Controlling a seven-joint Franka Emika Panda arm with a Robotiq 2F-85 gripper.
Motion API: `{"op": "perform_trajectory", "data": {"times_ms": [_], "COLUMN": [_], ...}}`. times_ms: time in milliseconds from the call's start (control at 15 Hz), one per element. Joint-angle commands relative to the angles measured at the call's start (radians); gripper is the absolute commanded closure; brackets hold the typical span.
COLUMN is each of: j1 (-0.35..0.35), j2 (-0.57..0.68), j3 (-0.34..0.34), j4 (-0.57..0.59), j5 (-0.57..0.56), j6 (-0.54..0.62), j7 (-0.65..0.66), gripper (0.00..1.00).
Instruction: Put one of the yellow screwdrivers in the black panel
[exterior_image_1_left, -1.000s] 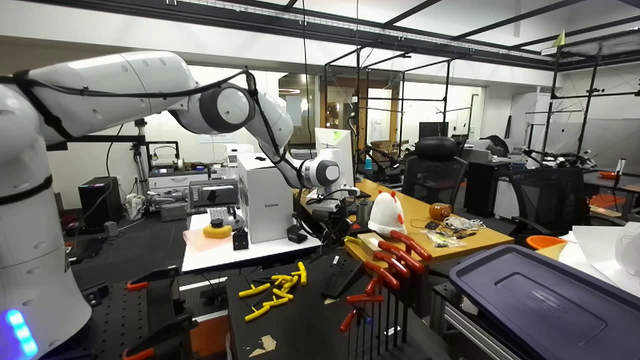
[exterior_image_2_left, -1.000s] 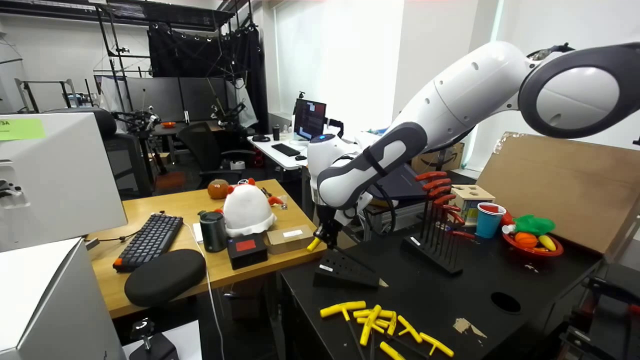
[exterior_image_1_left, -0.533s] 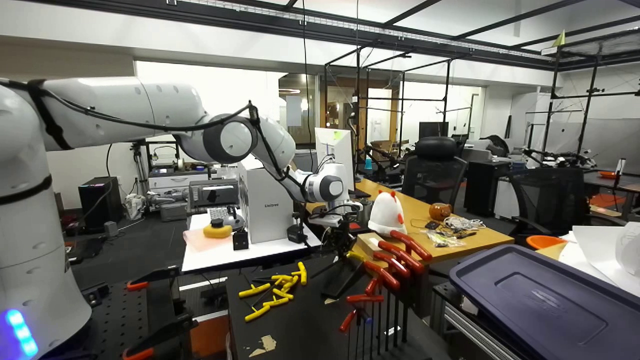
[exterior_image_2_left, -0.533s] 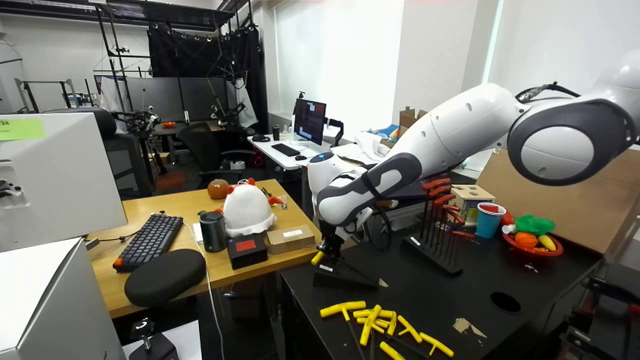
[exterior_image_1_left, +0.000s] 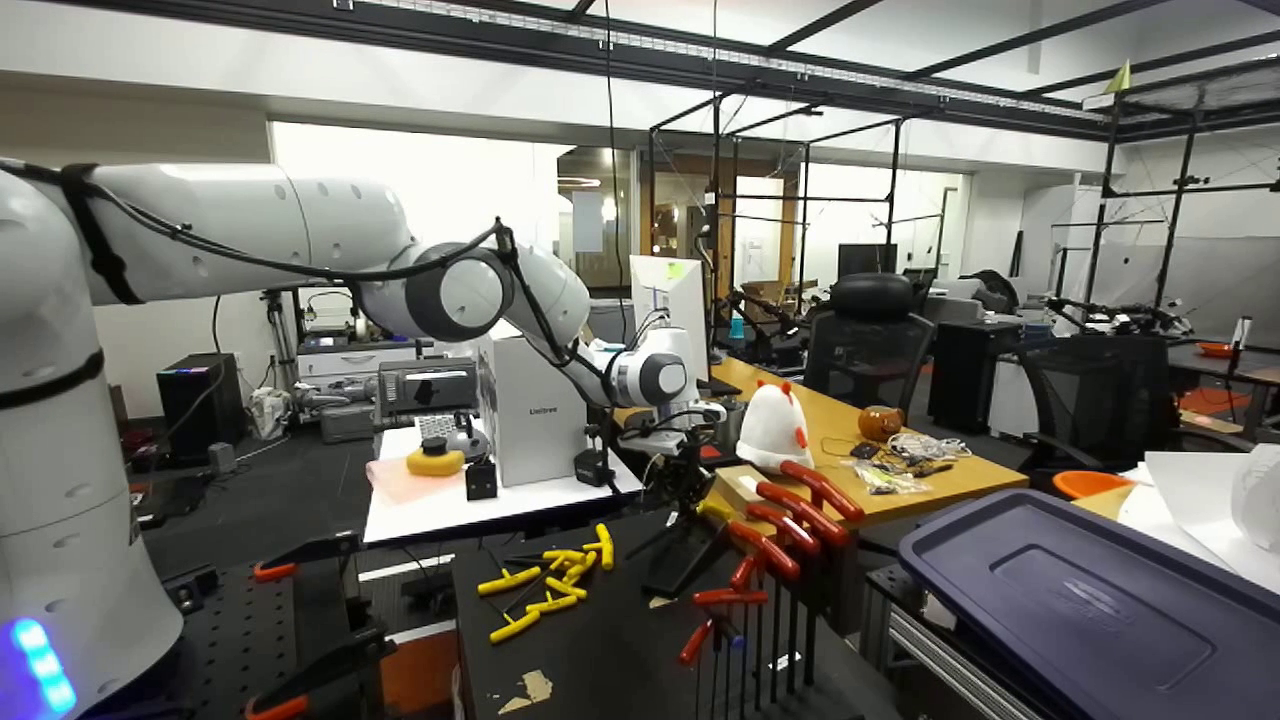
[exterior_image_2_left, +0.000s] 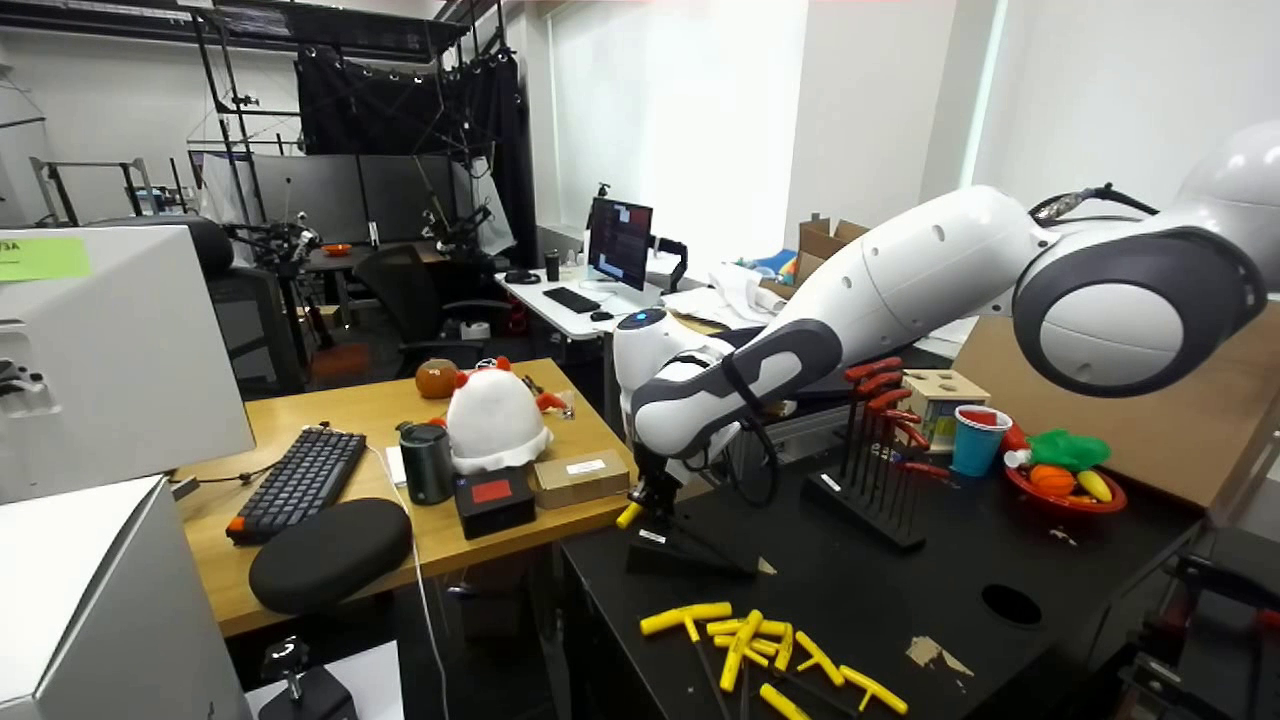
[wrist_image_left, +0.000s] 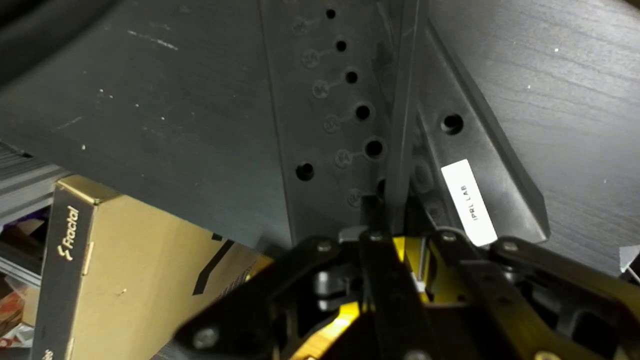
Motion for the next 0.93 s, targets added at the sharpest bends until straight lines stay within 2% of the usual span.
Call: {"op": "perform_trajectory", "data": {"times_ms": [0,867], "j1": [0.006,0.0], "j2": [0.0,0.012], "j3": [-0.024,-0.101], "j4": [0.02,0.003], "j5": [-0.011,-0.066], "j6": [-0.003,0.038], "j7": [0.039,0.121], "gripper": [0.96,0.96]}}
